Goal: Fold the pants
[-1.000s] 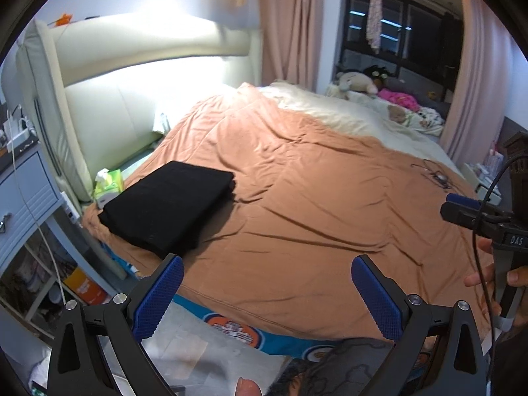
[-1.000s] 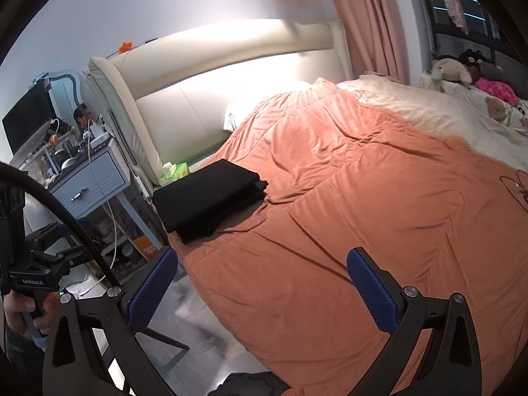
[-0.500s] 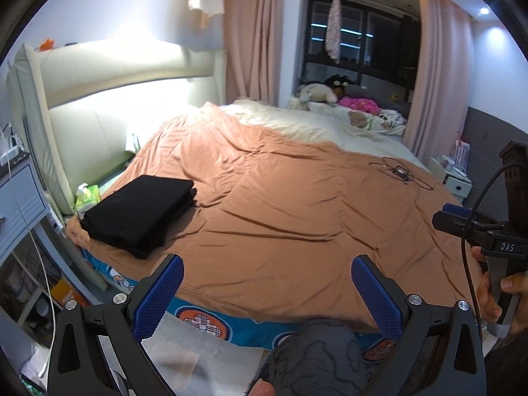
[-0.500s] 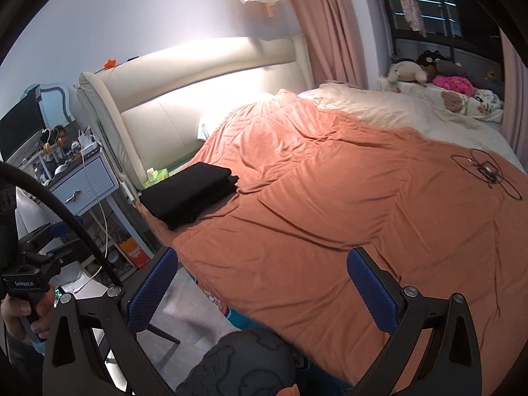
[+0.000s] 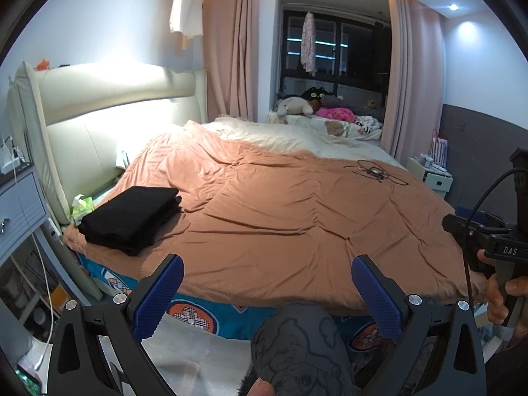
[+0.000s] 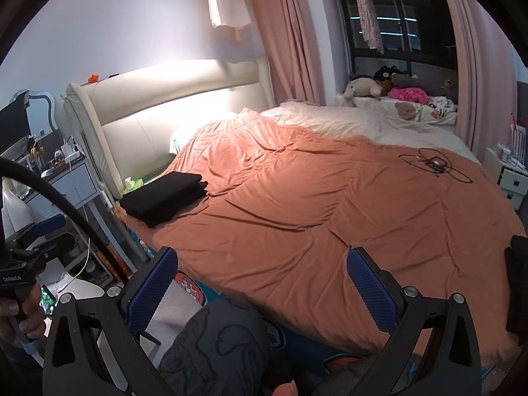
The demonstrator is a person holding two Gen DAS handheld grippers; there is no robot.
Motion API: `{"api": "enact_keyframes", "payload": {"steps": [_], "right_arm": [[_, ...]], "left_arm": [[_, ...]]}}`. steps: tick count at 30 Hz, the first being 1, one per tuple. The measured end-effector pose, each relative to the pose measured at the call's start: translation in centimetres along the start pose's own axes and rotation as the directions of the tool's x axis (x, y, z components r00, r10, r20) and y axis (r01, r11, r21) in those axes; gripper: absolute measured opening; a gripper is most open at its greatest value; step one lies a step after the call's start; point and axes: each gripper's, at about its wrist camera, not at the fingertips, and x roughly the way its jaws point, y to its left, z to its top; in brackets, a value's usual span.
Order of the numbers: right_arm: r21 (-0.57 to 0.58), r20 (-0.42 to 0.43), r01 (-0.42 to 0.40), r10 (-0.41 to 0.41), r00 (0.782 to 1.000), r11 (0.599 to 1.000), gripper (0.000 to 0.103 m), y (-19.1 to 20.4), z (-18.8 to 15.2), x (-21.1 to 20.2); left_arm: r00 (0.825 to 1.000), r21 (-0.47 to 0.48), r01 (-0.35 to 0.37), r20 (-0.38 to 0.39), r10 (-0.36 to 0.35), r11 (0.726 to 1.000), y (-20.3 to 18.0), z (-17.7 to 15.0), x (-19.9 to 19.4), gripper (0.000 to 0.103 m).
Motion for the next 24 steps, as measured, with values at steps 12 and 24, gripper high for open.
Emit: {"api": "enact_keyframes", "payload": {"steps": [12, 24], "right_arm": [[-0.006, 0.096, 0.046, -0.045, 0.994, 0.999, 0.103, 2.4, -5.5, -5.2], [-0.001, 0.17, 0.039, -0.038, 0.985, 0.999, 0.103, 2.5, -9.0, -7.5]], "left_arm": [[0.998, 0.0, 0.001, 0.062, -0.001, 1.0, -0.4, -3.0, -4.4, 0.103], [0.994, 0.016, -0.004, 0.109, 0.003, 1.0, -1.7, -3.8, -6.1, 0.103]]}}
